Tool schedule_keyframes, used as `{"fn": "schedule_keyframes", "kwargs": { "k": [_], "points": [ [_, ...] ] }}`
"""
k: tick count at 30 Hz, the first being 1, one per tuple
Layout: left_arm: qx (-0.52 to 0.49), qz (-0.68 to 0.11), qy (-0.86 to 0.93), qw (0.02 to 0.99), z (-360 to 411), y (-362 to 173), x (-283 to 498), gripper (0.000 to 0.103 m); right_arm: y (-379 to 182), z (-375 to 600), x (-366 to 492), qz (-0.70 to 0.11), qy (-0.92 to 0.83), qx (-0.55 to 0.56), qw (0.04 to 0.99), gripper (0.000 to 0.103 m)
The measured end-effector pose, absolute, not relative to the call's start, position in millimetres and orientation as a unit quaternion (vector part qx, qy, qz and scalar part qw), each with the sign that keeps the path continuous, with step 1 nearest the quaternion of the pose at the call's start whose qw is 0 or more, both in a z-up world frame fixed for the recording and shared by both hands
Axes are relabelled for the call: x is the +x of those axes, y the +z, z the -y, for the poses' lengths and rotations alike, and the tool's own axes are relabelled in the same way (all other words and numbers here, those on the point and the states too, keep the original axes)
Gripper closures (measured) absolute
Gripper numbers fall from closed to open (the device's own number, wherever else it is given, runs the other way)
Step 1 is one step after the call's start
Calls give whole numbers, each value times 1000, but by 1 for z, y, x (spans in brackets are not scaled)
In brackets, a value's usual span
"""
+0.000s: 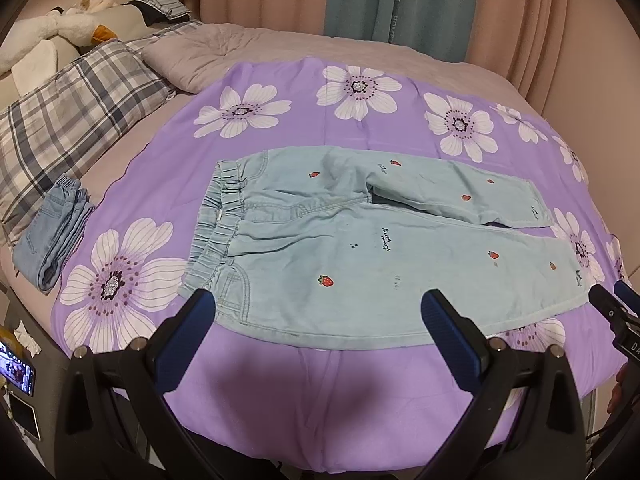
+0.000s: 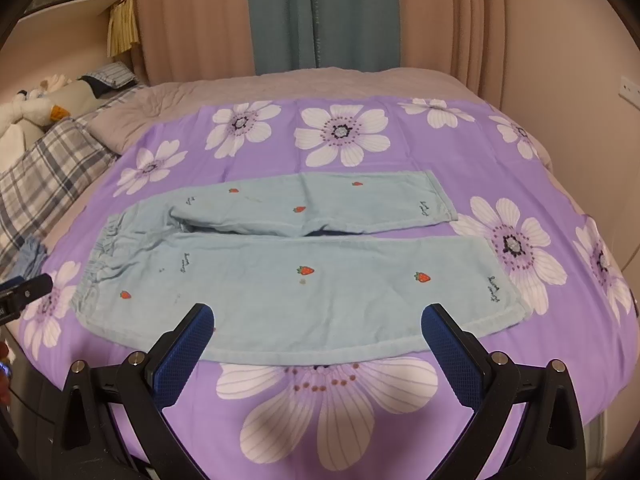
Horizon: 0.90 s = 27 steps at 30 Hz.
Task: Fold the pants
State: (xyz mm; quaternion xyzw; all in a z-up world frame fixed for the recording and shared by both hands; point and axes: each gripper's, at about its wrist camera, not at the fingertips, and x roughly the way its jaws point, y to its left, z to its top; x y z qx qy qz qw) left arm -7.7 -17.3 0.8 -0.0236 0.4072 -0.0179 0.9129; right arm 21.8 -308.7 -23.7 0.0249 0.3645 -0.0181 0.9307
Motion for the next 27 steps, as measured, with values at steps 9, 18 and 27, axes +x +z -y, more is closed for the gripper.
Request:
{"fn": "schedule_keyframes", "kwargs": {
  "k": [9,18,27],
  "points": [
    [-16,-408,-23,912,22,1,-6,0,-25,312,20,-371,-22,29,928,0],
    [-14,-413,-26,910,25,-3,-5,0,-25,315,21,-376,-31,28,926,0],
    [-17,-415,-27,909,25,-4,-4,0,-28,319,20,-377,-39,33,925,0]
  ]
}}
